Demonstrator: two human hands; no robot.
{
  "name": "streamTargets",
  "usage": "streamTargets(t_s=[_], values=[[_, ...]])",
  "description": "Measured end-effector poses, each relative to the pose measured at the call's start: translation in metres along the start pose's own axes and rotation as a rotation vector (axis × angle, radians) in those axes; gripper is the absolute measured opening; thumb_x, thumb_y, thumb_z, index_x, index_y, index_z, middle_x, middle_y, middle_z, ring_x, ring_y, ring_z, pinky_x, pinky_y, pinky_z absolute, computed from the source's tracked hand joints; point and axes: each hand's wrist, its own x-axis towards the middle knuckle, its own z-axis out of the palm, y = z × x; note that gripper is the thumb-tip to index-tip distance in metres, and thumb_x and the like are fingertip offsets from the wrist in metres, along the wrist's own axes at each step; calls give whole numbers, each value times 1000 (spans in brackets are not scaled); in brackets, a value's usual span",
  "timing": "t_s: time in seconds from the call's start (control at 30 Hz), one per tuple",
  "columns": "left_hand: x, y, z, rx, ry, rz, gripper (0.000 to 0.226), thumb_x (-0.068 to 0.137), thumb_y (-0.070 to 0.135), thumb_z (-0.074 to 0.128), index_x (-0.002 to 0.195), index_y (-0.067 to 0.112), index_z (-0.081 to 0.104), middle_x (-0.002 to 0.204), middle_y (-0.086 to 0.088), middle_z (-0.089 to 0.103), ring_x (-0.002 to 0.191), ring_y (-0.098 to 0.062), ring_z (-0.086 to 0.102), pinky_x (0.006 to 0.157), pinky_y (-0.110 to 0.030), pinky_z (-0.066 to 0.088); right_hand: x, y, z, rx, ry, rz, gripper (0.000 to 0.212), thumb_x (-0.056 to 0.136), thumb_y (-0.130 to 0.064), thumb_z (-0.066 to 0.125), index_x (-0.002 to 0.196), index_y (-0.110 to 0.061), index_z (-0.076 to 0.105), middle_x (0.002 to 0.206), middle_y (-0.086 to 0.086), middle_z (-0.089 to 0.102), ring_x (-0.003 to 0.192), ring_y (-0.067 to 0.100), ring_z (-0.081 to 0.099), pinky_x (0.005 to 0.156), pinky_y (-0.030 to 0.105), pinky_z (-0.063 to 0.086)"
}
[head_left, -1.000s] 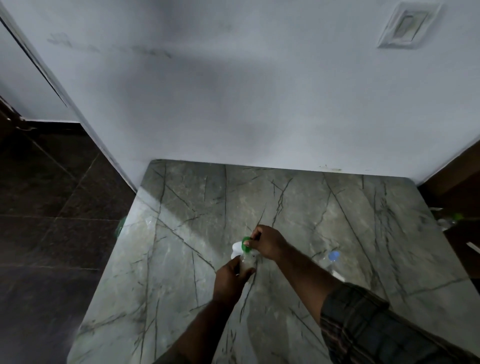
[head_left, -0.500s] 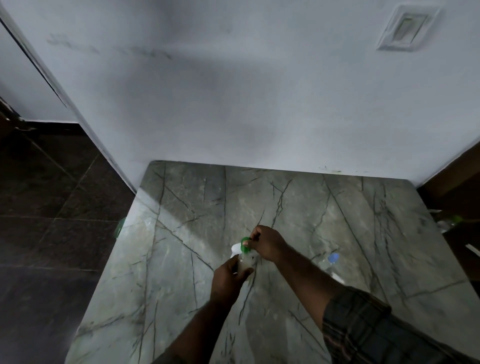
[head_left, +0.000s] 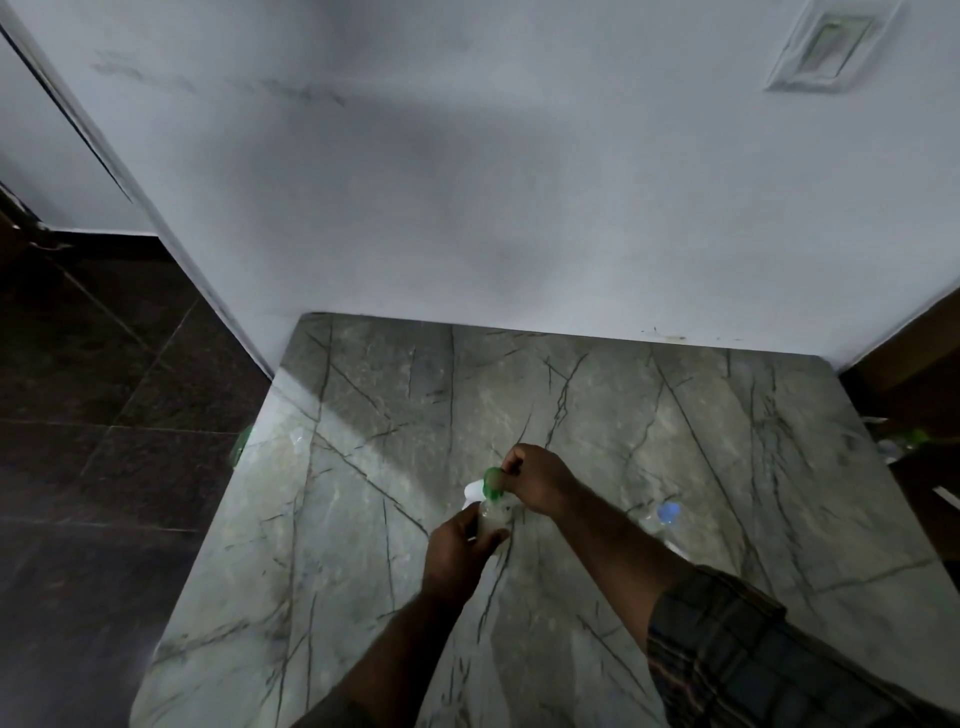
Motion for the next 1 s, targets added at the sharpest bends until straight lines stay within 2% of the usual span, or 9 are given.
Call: streamTargets(t_s=[0.17, 0.33, 0.47, 0.57, 0.63, 0.67, 0.73, 0.8, 1.0], values=[[-1, -5, 3, 29, -23, 5, 42, 85, 27, 74, 125, 19, 65, 111, 3, 74, 96, -7, 69, 87, -24, 57, 0, 5, 7, 8, -22, 3, 32, 83, -35, 72, 101, -9, 64, 105, 9, 69, 87, 16, 57, 73, 25, 40], [0, -1, 0, 35, -2, 19, 38, 84, 31, 75, 120, 22, 67, 104, 8, 75, 89, -2, 69, 76, -12, 52, 1, -1, -1, -4, -22, -12, 32, 82, -34, 72, 103, -10, 65, 105, 6, 68, 92, 18, 61, 74, 26, 42], [3, -3, 1, 31, -13, 3, 39, 82, 29, 77, 119, 21, 68, 102, 7, 76, 88, -2, 70, 73, -9, 51, 1, 2, 1, -24, -1, -24, 29, 82, -34, 72, 99, -12, 65, 101, 7, 70, 89, 19, 61, 75, 28, 45], [1, -8, 4, 55, -15, 9, 40, 82, 30, 76, 121, 21, 68, 102, 6, 75, 89, -5, 70, 80, -21, 57, 1, 6, 8, -20, 0, -10, 30, 82, -38, 72, 97, -13, 65, 99, 6, 70, 82, 16, 58, 71, 27, 44], [2, -8, 5, 58, -11, 18, 40, 82, 30, 76, 120, 19, 68, 100, 5, 75, 87, -7, 70, 81, -28, 59, 1, 5, 9, -26, 1, -6, 31, 83, -39, 71, 98, -13, 64, 100, 6, 69, 85, 17, 60, 73, 28, 46], [2, -8, 4, 60, -8, 22, 39, 82, 30, 76, 119, 19, 69, 98, 6, 75, 85, -6, 70, 80, -27, 59, 2, 4, 8, -36, -1, -5, 32, 83, -39, 71, 100, -13, 64, 101, 6, 69, 88, 18, 61, 76, 29, 46], [3, -5, 2, 54, 1, 28, 38, 82, 29, 77, 118, 21, 69, 97, 8, 75, 84, -2, 69, 75, -15, 55, 3, 2, 5, -44, -5, -8, 33, 82, -41, 71, 100, -13, 65, 102, 5, 69, 92, 18, 63, 78, 30, 47], [5, -2, -1, 41, 5, 24, 39, 81, 29, 77, 119, 22, 68, 100, 9, 75, 85, -1, 69, 72, -7, 50, 4, 0, 2, -52, 3, -15, 33, 81, -41, 73, 98, -14, 65, 100, 4, 69, 87, 15, 60, 76, 30, 46], [5, -7, 4, 33, -33, -1, 41, 83, 25, 76, 122, 18, 67, 105, 3, 75, 92, -9, 70, 85, -25, 57, 5, 7, 8, -47, -2, -14, 31, 81, -39, 73, 95, -13, 64, 97, 5, 69, 83, 16, 59, 75, 31, 48]])
